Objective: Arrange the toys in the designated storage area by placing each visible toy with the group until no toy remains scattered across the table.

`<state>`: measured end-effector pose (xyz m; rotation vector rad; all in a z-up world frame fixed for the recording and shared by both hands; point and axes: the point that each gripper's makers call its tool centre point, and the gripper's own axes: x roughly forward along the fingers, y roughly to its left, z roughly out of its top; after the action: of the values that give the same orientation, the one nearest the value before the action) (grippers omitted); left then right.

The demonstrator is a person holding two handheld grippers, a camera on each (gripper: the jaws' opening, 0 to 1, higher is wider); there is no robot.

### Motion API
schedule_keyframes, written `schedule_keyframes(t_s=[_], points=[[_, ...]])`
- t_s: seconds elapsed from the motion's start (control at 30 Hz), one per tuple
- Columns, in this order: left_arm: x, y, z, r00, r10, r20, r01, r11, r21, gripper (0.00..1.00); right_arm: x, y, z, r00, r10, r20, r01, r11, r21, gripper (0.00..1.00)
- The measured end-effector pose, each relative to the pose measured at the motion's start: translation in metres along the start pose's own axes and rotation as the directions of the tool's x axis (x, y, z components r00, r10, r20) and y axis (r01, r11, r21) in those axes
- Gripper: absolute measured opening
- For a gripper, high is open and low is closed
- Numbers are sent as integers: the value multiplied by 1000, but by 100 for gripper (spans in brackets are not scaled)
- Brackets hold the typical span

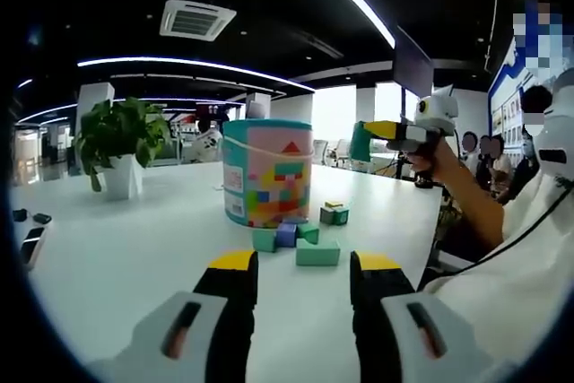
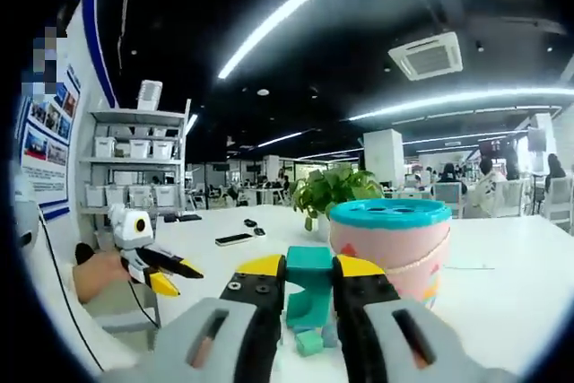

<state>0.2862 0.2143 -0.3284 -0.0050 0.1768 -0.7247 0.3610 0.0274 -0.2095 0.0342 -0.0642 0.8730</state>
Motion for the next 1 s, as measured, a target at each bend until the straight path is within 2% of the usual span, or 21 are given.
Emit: schedule_keyframes(t_s=[0.13, 0.27, 0.3, 0.5, 0.6, 0.67, 0.77, 0.9, 1.0], points=[[0, 1, -1, 1000, 5, -3, -5, 1000, -1, 42, 14, -9, 30, 999, -28, 35, 28, 1000, -2, 20], [1, 0, 0, 1000, 4, 0, -4, 1000, 0, 42, 27, -22, 46, 997, -58, 46, 57, 998, 16, 20], [1, 0, 0, 1000, 3, -1, -3, 1000, 0, 42, 29, -25, 49, 997, -70, 45, 69, 997, 19, 20], [0, 1, 0, 1000, 6, -2, -6, 1000, 1, 42, 39, -17, 63, 999, -40, 32, 40, 999, 26, 20], [0, 1, 0, 1000, 6, -2, -6, 1000, 1, 42, 44, -19, 66, 999, -44, 7, 44, 999, -23, 20], [0, 0, -1, 1000, 4, -5, -4, 1000, 4, 42, 46, -24, 67, 999, -48, -10, 47, 993, -105, 20], [1, 0, 0, 1000, 4, -5, -4, 1000, 6, 42, 50, -27, 69, 999, -50, -12, 48, 992, -117, 20], [3, -2, 1, 1000, 2, -1, -2, 1000, 8, 42, 59, -41, 78, 996, -90, -1, 90, 994, -59, 20], [4, -4, 0, 1000, -3, -5, 4, 1000, 11, 42, 70, -50, 86, 991, -131, 13, 132, 986, -97, 20]])
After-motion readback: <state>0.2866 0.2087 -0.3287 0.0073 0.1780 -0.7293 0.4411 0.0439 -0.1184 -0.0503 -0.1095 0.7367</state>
